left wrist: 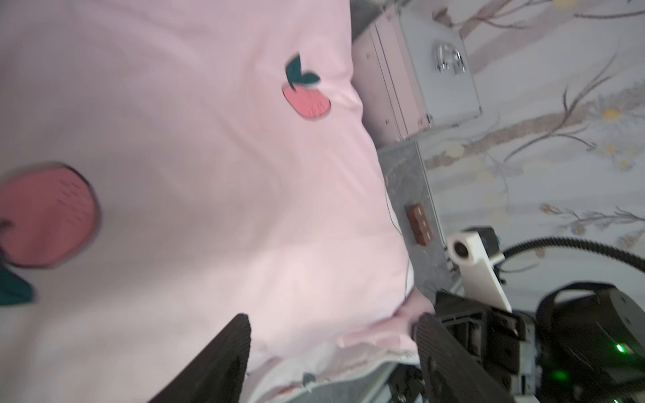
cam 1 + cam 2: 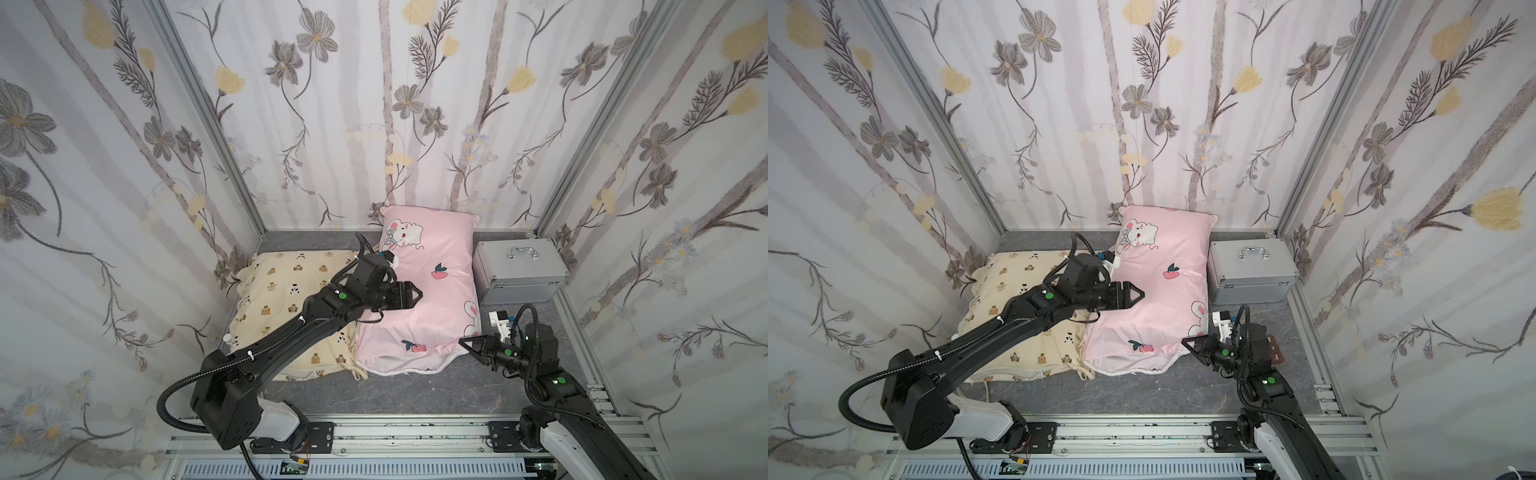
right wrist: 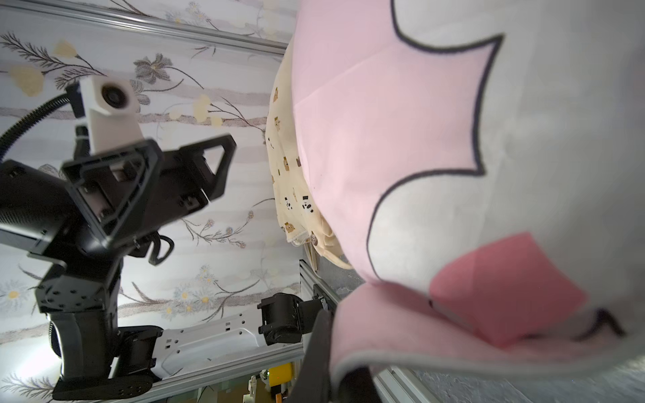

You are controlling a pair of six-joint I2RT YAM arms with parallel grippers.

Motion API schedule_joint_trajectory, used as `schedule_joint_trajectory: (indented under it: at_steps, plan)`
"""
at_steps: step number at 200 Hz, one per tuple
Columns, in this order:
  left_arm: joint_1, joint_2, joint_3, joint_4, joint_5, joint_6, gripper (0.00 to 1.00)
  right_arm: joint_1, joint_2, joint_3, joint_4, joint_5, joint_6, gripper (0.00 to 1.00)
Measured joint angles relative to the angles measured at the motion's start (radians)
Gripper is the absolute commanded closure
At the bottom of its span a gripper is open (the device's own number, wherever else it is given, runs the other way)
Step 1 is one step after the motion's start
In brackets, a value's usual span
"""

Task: Zip up pillowcases
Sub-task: Pick up the pillowcase from the center of the board, then zip the zipper on the pillowcase.

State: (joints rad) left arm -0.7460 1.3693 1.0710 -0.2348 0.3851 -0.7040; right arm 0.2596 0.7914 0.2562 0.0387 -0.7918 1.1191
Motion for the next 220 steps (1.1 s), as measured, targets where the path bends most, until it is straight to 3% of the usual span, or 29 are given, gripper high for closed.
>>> schedule_joint_trajectory:
  at_steps: [32, 58, 86, 157, 220]
  plan:
    - [-0.108, -0.077, -0.213, 0.305, 0.056, -0.263, 0.40, 0.000, 0.061, 0.003, 0.152, -0.028, 0.066, 1.00]
    - [-0.177, -0.066, -0.253, 0.479, 0.078, -0.382, 0.45, 0.000, 0.092, -0.007, 0.267, -0.051, 0.119, 1.00]
    - [-0.196, -0.001, -0.296, 0.628, 0.078, -0.473, 0.51, 0.000, 0.106, -0.030, 0.382, -0.077, 0.187, 1.00]
    - [-0.200, 0.104, -0.304, 0.784, 0.079, -0.562, 0.59, 0.000, 0.114, -0.043, 0.486, -0.100, 0.236, 1.00]
    - [-0.204, 0.131, -0.305, 0.822, 0.081, -0.585, 0.62, -0.001, 0.161, -0.050, 0.536, -0.101, 0.249, 1.00]
